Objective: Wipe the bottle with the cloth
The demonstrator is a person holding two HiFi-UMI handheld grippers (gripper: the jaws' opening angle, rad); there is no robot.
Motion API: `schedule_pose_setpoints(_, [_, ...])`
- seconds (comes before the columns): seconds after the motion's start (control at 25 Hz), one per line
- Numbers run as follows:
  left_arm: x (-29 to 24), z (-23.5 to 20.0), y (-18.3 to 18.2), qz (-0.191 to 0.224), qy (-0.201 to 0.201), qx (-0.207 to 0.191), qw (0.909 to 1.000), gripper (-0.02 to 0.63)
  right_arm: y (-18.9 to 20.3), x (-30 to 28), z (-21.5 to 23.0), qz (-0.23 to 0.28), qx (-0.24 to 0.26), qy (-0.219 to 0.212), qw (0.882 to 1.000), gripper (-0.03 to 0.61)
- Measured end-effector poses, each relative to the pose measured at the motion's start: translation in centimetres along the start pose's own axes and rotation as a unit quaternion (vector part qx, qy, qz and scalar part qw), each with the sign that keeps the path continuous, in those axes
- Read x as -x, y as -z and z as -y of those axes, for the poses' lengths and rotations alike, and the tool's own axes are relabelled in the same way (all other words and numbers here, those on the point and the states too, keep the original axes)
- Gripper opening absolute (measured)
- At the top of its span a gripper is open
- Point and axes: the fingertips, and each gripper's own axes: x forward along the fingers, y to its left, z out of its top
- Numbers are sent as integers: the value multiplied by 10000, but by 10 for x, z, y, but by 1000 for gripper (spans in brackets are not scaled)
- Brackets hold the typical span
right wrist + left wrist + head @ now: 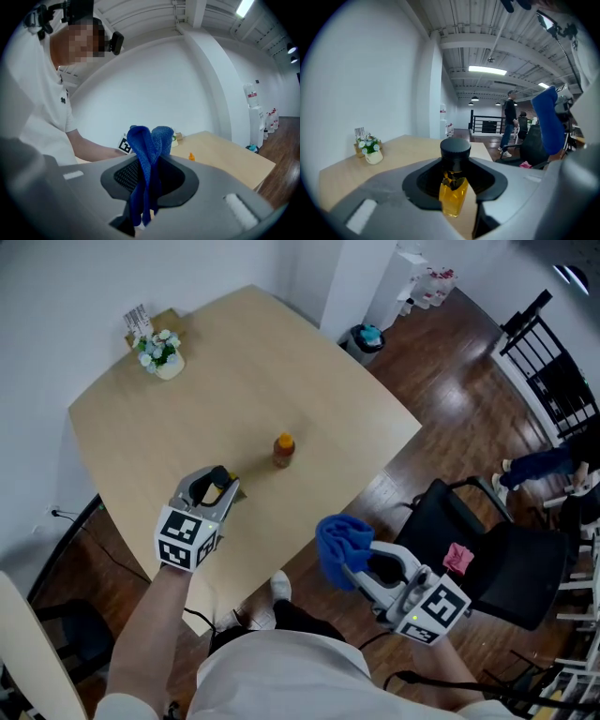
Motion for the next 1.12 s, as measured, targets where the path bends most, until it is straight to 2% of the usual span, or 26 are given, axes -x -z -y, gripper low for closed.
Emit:
schedule_pose_setpoints(0.36, [64, 41, -39, 200, 498, -269, 9982, 152, -67, -44, -40, 377, 661, -238, 9968, 94])
schedule_pose_setpoints(0.6, [96, 61, -35, 114, 659, -589, 9960, 152, -98, -79, -86, 526, 910, -656, 9923, 94])
schedule_pose_setpoints(0.92, [114, 96, -7, -271, 933, -935, 9909, 152, -98, -125, -157, 291, 1250, -1394, 9819, 94])
schedule_pose_setpoints(1.12, [124, 107, -3, -258, 990, -1029, 9894, 152, -86, -133, -155, 43, 1272, -1279, 9836, 92])
